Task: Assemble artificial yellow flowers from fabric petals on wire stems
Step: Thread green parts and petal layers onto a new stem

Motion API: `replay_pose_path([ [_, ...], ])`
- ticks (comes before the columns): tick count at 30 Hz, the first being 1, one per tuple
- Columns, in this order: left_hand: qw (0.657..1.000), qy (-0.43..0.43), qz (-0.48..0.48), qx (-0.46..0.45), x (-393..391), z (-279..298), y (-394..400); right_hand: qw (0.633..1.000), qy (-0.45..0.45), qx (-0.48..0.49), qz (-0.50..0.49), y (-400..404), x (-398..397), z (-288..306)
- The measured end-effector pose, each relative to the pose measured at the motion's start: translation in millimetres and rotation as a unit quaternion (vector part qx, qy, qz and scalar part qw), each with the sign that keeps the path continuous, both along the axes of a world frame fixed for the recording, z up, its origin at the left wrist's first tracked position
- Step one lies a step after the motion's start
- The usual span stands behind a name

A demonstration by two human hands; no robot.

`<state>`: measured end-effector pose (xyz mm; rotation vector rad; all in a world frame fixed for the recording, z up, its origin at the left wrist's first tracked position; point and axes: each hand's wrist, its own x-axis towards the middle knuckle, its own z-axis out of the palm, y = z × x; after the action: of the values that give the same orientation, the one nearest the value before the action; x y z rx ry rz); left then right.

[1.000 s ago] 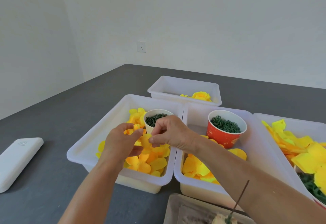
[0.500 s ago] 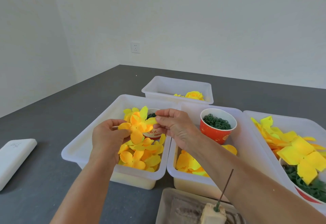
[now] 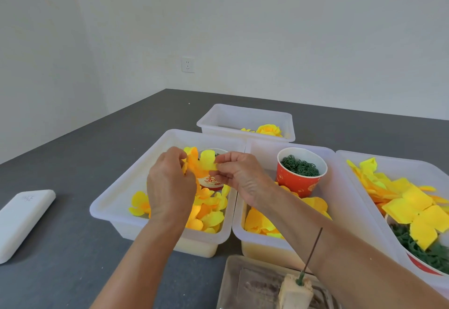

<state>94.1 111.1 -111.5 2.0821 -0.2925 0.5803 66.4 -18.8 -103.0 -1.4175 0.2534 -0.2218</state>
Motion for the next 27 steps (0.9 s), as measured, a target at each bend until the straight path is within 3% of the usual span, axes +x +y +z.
replay_pose_path([
  [4, 0.996, 0.065, -0.045, -0.032, 2, 2, -6, 0.972, -0.056, -0.227, 0.035, 6, -7, -2],
  [7, 0.988, 0.101, -0.093, -0.075, 0, 5, -9, 0.911, -0.096, -0.400, -0.001, 9, -9, 0],
  [10, 0.986, 0.111, -0.094, -0.082, -2, 6, -10, 0.863, -0.103, -0.494, -0.033, 7, -9, 0],
  [12, 0.985, 0.115, -0.093, -0.084, -4, 5, -11, 0.874, -0.087, -0.476, -0.038, 4, -8, -3],
  [16, 0.973, 0.157, -0.099, -0.137, -5, 4, -13, 0.944, -0.013, -0.328, -0.036, 0, -9, -5],
  [22, 0.920, 0.267, -0.136, -0.253, -4, 9, -16, 0.987, 0.011, -0.162, -0.019, -5, -10, -6],
  [24, 0.942, 0.233, -0.131, -0.204, -3, 8, -17, 0.988, 0.008, -0.152, -0.035, -6, -11, -5],
  [27, 0.992, 0.107, -0.065, -0.032, -3, 4, -18, 0.960, -0.021, -0.271, -0.074, -4, -10, -8],
])
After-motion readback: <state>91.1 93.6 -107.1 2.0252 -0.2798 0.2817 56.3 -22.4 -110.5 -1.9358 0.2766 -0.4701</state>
